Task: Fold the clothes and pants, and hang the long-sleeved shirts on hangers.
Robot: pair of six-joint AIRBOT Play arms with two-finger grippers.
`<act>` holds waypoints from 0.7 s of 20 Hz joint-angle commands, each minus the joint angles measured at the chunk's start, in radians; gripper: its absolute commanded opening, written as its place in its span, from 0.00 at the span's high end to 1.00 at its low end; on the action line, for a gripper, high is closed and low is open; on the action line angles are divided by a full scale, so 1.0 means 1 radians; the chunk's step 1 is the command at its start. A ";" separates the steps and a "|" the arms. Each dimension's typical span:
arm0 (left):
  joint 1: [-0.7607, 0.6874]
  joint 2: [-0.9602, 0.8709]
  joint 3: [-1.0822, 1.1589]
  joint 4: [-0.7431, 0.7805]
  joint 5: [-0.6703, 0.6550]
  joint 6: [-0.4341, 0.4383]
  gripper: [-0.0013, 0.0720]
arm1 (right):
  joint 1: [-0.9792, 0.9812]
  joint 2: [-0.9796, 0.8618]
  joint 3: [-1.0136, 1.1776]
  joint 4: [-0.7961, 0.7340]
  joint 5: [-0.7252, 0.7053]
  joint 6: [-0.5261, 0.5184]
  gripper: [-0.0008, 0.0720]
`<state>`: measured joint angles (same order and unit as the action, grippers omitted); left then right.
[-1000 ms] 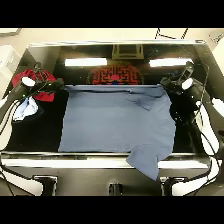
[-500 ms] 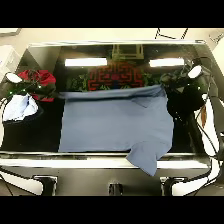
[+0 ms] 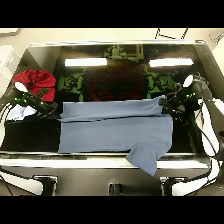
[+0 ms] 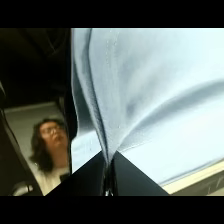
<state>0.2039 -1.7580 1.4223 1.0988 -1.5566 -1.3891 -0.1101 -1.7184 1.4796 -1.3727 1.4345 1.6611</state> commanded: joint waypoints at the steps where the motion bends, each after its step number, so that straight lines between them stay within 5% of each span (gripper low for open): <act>1: -0.010 -0.001 -0.014 0.009 -0.025 0.006 0.95 | 0.000 -0.001 -0.012 -0.015 0.019 0.027 0.93; 6: 0.001 0.002 -0.005 0.010 -0.102 0.046 0.95 | 0.000 0.009 0.007 -0.048 0.080 -0.021 0.93; 11: -0.010 -0.004 -0.049 0.002 -0.005 0.027 0.92 | 0.000 0.007 -0.018 -0.003 0.053 0.009 0.88; 13: -0.004 0.003 -0.047 0.002 -0.016 0.027 0.44 | -0.010 0.009 -0.011 0.005 0.067 -0.012 0.33; 14: 0.008 0.014 -0.040 0.002 -0.030 0.027 0.41 | -0.035 0.014 0.002 0.021 0.104 -0.034 0.26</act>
<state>0.2008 -1.7561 1.3842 1.1061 -1.5871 -1.3605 -0.1192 -1.7096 1.4708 -1.3861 1.4994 1.6573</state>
